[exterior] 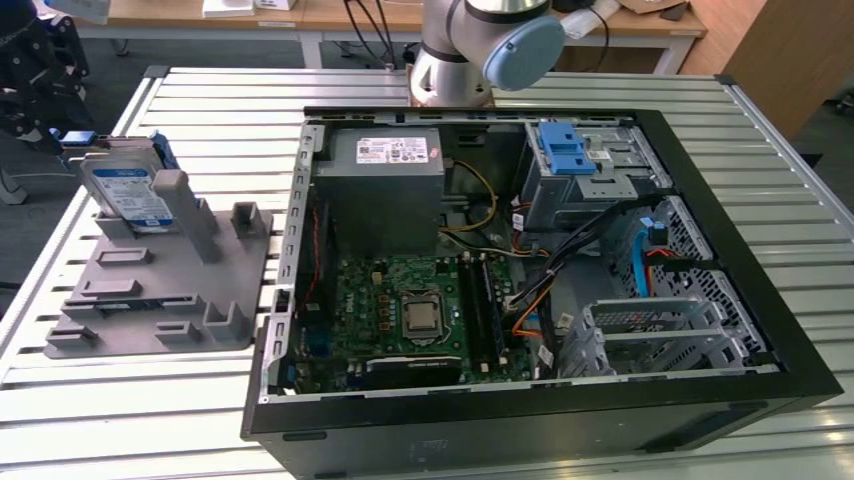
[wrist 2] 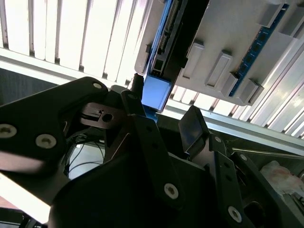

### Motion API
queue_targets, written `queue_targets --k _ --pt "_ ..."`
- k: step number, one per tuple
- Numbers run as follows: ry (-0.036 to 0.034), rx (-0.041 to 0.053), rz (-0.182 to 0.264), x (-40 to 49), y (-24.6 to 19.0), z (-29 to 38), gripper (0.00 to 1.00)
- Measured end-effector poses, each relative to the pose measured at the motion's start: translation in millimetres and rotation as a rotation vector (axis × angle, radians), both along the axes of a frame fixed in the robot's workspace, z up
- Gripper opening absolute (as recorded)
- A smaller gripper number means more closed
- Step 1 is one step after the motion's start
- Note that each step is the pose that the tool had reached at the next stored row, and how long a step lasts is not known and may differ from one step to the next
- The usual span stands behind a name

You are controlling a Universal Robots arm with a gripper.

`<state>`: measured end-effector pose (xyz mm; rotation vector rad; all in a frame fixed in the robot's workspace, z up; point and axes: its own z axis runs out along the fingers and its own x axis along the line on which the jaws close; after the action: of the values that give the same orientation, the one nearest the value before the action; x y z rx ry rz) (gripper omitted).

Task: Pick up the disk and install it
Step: 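Pick up the disk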

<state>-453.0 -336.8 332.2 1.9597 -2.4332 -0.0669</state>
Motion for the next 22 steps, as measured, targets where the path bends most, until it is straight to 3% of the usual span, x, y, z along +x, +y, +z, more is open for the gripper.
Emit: queue_targets --k 8,22 --pt "-0.0018 -0.0001 0.075 0.0 0.0 -2.4 0.57" --pt "-0.0033 -0.0003 0.077 0.0 0.4 -8.8 0.57"
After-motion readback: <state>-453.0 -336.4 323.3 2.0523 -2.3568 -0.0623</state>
